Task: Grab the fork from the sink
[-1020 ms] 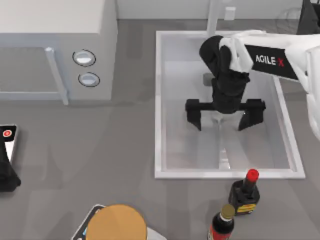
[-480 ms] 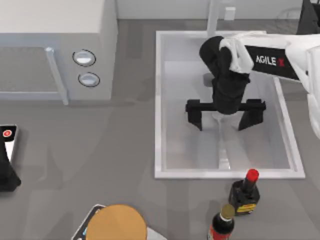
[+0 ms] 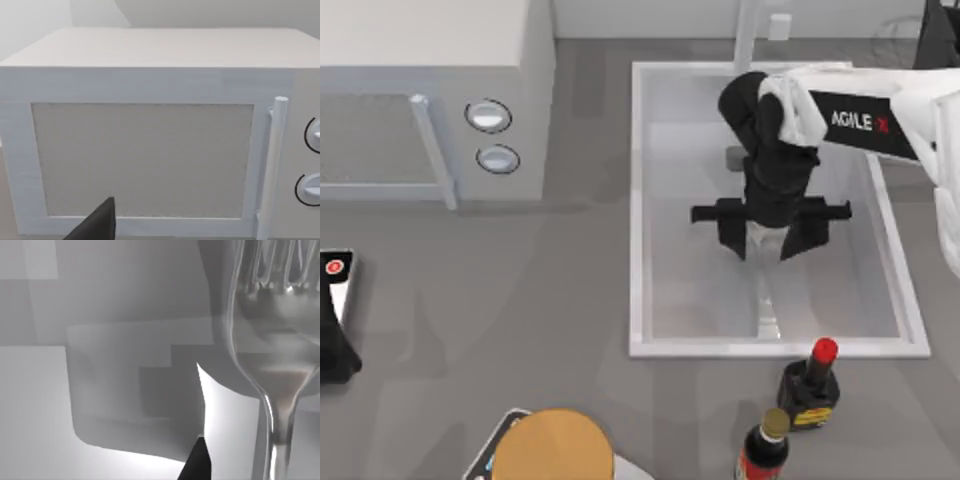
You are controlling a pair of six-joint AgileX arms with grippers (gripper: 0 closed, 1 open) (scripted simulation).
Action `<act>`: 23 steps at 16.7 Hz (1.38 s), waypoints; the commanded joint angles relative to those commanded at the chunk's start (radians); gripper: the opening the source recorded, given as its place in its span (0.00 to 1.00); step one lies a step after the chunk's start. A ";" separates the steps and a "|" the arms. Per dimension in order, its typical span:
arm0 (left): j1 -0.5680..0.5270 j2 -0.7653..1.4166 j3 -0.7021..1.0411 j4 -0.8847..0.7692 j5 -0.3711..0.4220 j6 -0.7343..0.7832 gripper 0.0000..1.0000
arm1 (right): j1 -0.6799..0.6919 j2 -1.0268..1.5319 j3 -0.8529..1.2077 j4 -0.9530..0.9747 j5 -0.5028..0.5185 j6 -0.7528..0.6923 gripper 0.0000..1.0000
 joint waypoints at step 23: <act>0.000 0.000 0.000 0.000 0.000 0.000 1.00 | -0.005 -0.152 0.364 -0.484 0.015 -0.013 0.00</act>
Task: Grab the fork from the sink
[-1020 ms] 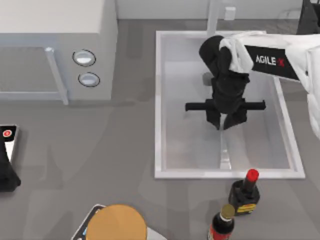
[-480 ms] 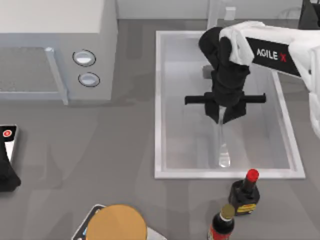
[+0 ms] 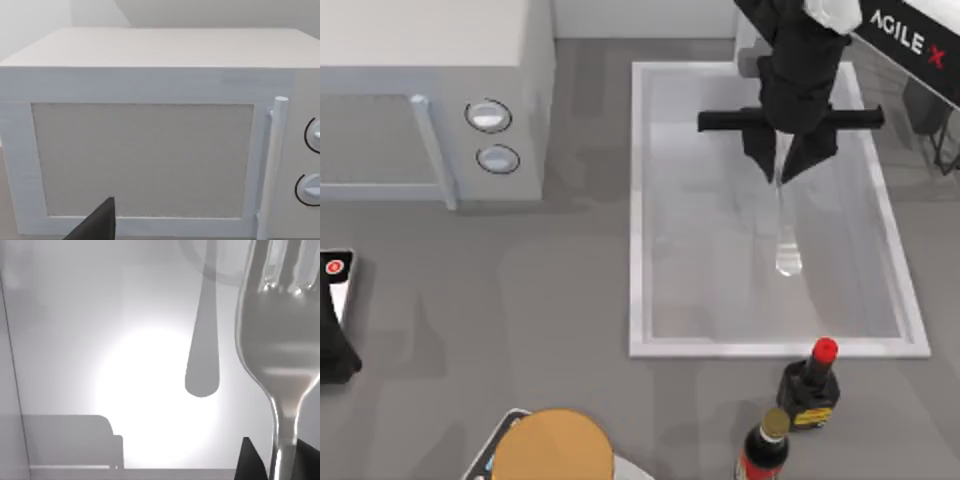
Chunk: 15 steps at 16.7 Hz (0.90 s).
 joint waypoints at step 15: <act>0.000 0.000 0.000 0.000 0.000 0.000 1.00 | -0.220 -0.424 -0.437 0.000 -0.012 -0.222 0.00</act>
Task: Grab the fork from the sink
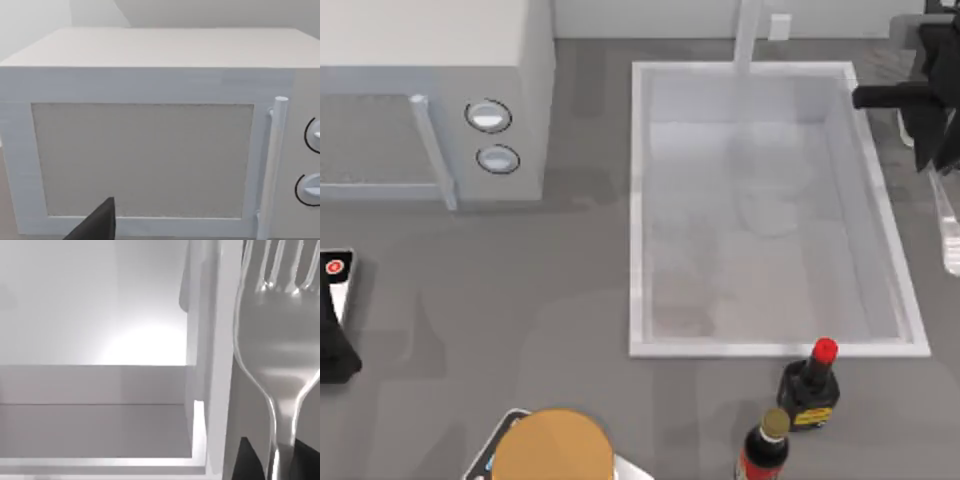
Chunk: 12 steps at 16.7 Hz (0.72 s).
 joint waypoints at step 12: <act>0.000 0.000 0.000 0.000 0.000 0.000 1.00 | -0.217 -0.388 -0.423 0.016 -0.011 -0.218 0.00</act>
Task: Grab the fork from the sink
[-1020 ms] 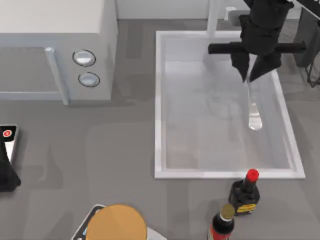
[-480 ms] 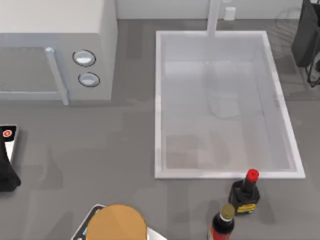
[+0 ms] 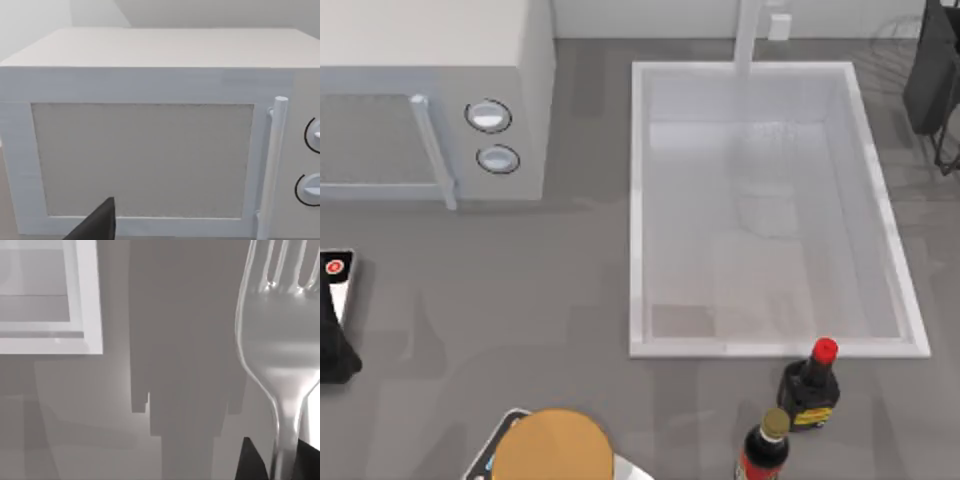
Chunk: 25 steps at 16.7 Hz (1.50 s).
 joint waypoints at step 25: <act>0.000 0.000 0.000 0.000 0.000 0.000 1.00 | 0.004 0.077 -0.354 0.430 0.000 0.006 0.60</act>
